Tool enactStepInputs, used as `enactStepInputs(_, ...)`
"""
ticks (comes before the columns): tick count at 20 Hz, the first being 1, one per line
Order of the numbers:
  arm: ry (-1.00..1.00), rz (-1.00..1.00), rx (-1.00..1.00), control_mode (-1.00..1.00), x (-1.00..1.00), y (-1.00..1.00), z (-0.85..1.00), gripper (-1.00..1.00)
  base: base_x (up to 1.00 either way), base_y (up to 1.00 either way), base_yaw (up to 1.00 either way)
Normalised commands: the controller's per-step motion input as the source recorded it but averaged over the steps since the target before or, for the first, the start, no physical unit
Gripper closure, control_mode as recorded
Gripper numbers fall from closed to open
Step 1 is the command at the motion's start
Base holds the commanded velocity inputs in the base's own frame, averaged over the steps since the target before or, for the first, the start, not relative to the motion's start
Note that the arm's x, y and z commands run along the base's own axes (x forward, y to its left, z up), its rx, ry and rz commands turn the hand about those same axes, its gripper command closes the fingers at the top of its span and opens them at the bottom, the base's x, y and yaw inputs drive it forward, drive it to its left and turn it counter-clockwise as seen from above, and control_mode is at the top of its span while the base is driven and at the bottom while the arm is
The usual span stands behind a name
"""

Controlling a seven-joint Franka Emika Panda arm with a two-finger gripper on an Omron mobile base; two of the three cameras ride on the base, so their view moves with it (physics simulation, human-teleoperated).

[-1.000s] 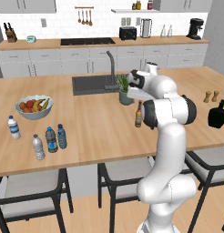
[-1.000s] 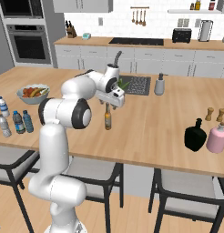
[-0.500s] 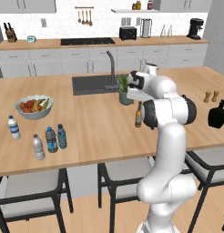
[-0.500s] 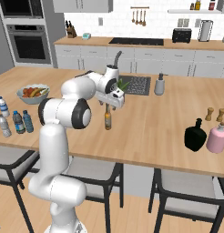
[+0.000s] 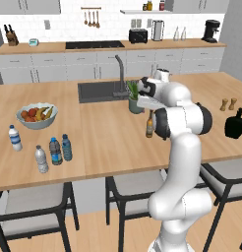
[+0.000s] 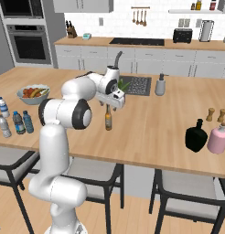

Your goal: Move the plastic bottles in the middle to the plastics group, and the glass bottles in the middle to the glass group.

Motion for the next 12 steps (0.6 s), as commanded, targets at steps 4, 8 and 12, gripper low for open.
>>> enactStepInputs(4, 0.00, 0.00, 0.00, -1.00, -0.07, 0.00, -0.18, 1.00, 0.00, 0.00, 0.00)
enactStepInputs(8, 0.00, 0.00, 0.00, -1.00, 0.00, 0.00, -0.30, 1.00, 0.00, 0.00, 0.00)
enactStepInputs(12, 0.00, 0.00, 0.00, -1.00, -0.05, 0.00, -0.27, 1.00, 0.00, 0.00, 0.00)
